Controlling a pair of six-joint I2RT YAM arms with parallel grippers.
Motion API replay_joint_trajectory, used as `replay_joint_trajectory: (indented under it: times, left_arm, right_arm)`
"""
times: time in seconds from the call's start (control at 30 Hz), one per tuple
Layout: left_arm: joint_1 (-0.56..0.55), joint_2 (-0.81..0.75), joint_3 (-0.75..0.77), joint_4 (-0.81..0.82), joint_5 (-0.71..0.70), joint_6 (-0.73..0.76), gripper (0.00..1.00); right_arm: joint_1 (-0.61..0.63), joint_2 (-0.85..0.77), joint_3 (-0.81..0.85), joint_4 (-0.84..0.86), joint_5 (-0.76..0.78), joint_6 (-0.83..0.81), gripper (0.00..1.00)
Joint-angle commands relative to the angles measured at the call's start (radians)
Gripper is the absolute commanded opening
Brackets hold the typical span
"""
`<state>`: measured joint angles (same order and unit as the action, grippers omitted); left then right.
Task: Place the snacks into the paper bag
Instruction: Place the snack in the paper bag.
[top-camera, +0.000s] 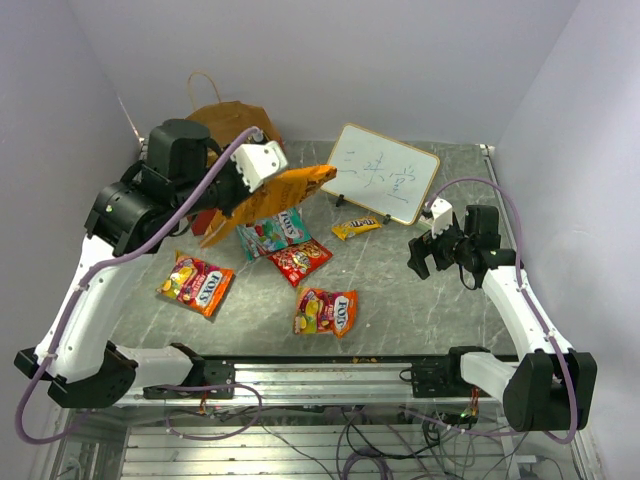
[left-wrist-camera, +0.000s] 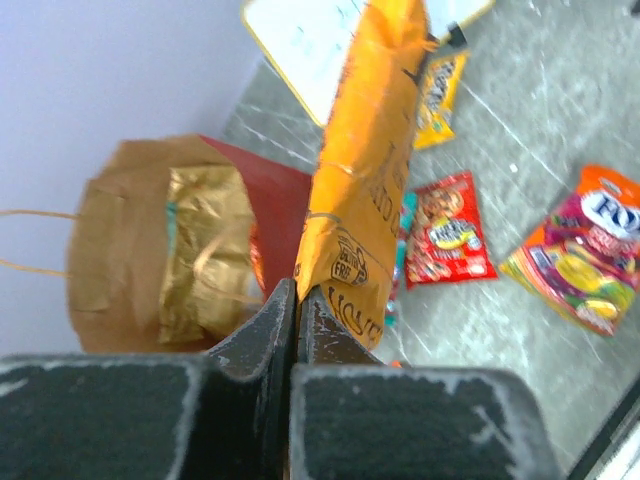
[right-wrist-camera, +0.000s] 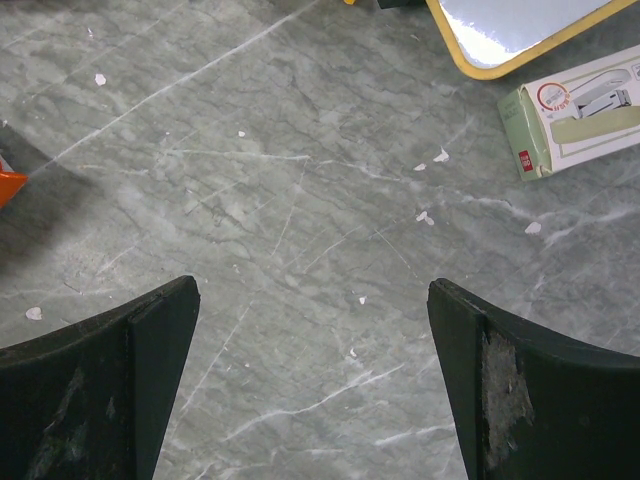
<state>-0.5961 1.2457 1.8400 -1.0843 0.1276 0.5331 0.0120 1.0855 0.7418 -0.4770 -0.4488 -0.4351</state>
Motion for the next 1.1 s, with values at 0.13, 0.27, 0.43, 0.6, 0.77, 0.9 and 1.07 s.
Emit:
replay_joint_trajectory:
  times: [0.13,0.27,0.43,0.6,0.77,0.9,1.07]
  left_arm:
    - [0.006,0.042,0.203,0.179,-0.059,-0.026,0.07]
    - [0.005,0.089,0.31,0.19,-0.102,-0.031,0.07]
    - [0.007,0.153,0.415,0.194,-0.205,-0.03,0.07]
    - [0.02,0.187,0.467,0.225,-0.294,-0.033,0.07]
    - [0.039,0.229,0.497,0.273,-0.37,-0.013,0.07]
    - [0.067,0.236,0.461,0.335,-0.372,0.04,0.07]
    - [0.145,0.245,0.406,0.377,-0.346,0.09,0.07]
  right_arm:
    - [-0.009,-0.004,-0.006,0.005,-0.007,-0.013,0.98]
    - [-0.01,-0.006,-0.006,0.006,-0.01,-0.012,0.98]
    - [-0.009,0.001,-0.001,0.003,-0.016,-0.012,0.98]
    - [-0.01,0.0,-0.003,0.005,-0.019,-0.013,0.98]
    - [-0.009,0.003,-0.001,0.002,-0.021,-0.013,0.98]
    - [-0.009,-0.001,-0.002,0.003,-0.022,-0.014,0.98]
    - [-0.009,-0.006,-0.005,0.001,-0.027,-0.014,0.98]
